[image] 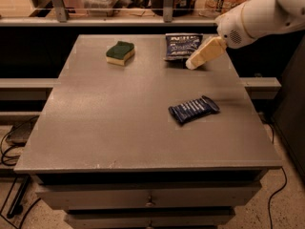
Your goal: Pick blue chip bag
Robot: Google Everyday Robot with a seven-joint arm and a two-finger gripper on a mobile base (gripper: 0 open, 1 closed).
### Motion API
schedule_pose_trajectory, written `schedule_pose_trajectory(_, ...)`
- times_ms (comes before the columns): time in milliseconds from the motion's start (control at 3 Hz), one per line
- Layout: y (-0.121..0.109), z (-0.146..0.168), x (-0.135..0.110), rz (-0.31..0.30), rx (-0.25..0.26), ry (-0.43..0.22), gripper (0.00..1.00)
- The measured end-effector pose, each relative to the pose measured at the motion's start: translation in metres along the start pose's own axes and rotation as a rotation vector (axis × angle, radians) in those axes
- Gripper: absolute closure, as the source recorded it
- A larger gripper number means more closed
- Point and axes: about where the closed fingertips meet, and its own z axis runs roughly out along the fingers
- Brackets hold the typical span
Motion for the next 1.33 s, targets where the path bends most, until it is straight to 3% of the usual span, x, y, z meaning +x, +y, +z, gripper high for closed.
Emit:
schedule_pose_trajectory(333,-0.031,0.055,0.013,0.125,0.028,-0.043,0.00)
schedule_pose_trajectory(667,-0.052,0.082,0.026,0.217,0.054,-0.061,0.00)
schedule_pose_trajectory(1000,-0.071,0.100,0.042,0.295,0.051,-0.072,0.19)
schedule_pose_trajectory(1333,-0.083,0.104,0.048,0.327,0.036,-0.089,0.42)
